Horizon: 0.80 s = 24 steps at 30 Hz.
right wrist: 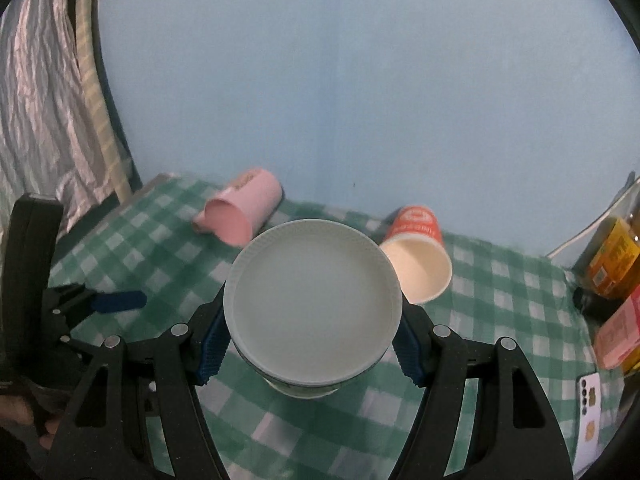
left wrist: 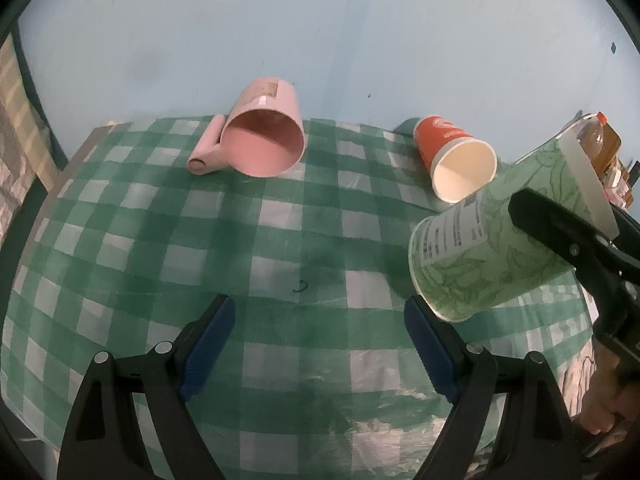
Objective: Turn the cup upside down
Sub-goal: 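Rotate the held green cup with the right gripper so its base faces up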
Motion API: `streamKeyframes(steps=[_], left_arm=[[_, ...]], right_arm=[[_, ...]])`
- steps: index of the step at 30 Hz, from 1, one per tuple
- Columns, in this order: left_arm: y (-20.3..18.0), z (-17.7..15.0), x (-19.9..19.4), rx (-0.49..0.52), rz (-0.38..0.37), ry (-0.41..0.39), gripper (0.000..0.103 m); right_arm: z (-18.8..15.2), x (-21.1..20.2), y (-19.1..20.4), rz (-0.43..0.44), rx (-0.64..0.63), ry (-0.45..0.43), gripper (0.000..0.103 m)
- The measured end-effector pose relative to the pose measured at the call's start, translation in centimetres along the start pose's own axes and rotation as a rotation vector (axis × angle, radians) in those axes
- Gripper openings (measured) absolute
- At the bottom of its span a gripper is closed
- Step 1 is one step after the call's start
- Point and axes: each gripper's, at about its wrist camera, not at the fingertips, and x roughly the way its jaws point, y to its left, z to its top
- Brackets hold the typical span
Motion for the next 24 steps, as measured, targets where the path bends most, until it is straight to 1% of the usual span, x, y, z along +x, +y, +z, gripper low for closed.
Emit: streamKeyframes(steps=[9, 13, 18, 21, 24], left_arm=[[0.4, -0.2, 0.4, -0.013, 0.006, 0.011, 0.088], [0.4, -0.2, 0.3, -0.015, 0.005, 0.008, 0.087], [0.4, -0.3, -0.1, -0.023, -0.001, -0.013, 0.088], [0.4, -0.5, -0.7, -0.025, 0.002, -0.040, 0.088], [0.2, -0.9, -1.4, -0.022, 0.013, -0.072, 0.089]], right_arm=[[-0.6, 1.5, 0.4, 0.029, -0.006, 0.091, 0.070], [-0.6, 1.8, 0.6, 0.036, -0.002, 0.103, 0.070], [-0.5, 1.2, 0.6, 0.030, 0.000, 0.066, 0.071], [-0.3, 0.7, 0.6, 0.022, -0.003, 0.038, 0.079], [-0.3, -0.3, 0.5, 0.012, 0.002, -0.004, 0.081]])
